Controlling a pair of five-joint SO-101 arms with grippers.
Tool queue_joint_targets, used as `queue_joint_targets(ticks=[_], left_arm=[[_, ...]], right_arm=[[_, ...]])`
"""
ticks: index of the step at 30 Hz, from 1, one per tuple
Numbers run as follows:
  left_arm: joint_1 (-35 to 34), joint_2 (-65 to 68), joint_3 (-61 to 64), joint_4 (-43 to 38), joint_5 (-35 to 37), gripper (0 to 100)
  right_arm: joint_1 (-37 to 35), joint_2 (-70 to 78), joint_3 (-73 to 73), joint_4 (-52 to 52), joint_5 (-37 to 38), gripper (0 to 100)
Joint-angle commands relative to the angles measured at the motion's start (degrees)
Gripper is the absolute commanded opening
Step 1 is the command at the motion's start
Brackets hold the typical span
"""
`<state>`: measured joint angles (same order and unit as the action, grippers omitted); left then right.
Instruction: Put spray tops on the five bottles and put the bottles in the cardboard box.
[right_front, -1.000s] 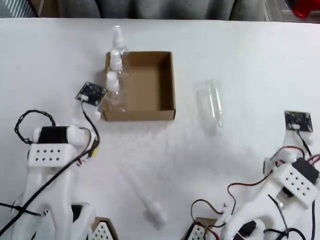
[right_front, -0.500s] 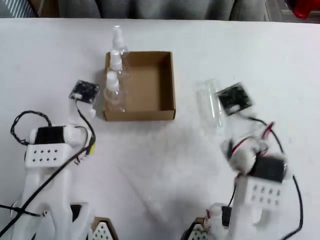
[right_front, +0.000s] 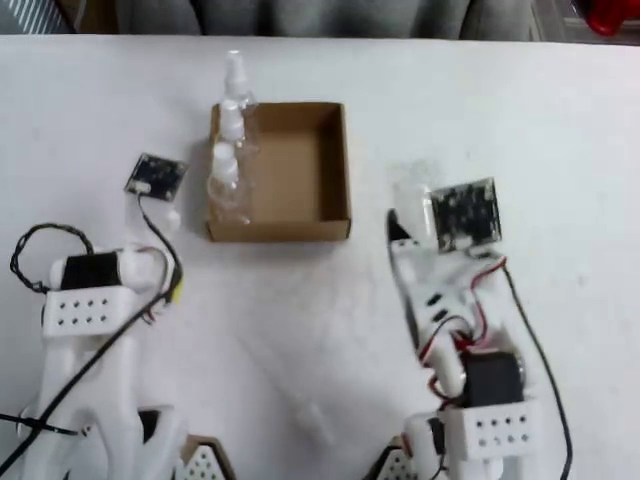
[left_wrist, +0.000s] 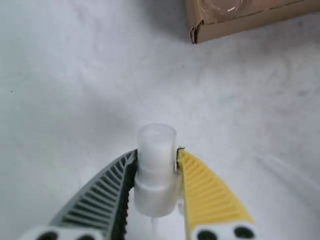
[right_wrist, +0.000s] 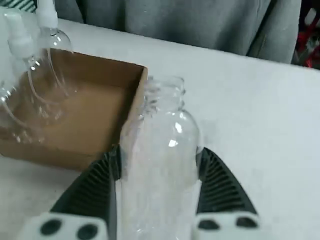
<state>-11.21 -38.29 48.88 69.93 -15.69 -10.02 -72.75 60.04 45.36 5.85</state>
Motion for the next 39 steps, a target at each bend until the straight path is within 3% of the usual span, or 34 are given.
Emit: queue_joint_targets(ticks=[1,10,17,21,28,39], left_arm=[[-0.9,-2.7,-1.4,-1.4,0.6,2],[-0.9,-2.7,-3.1,-3.7,0.7,2],[-0.9,-2.7,-10.1,-3.6,0.8,2],[-0.7,-2.7,-15.5,-3.8,7.6,2],[0.0,-2.7,-27.5,-4.2,22.2,2],[12.8,-2.7,-40.9,-16.7,23.7,2]], right_arm=[[-3.4,-3.1,2.7,-6.7,-9.6,1.5],[-13.8,-20.2,20.0,-20.7,-12.0,1.5],[-14.7,-30.7,33.2,-29.8,-11.8,1.5],[-15.3,-29.8,36.8,-34.2,-8.3,1.5],[-16.8,-30.5,36.8,-31.5,-10.4,1.5],[-26.9,-30.5,36.8,-22.1,-9.9,1.5]])
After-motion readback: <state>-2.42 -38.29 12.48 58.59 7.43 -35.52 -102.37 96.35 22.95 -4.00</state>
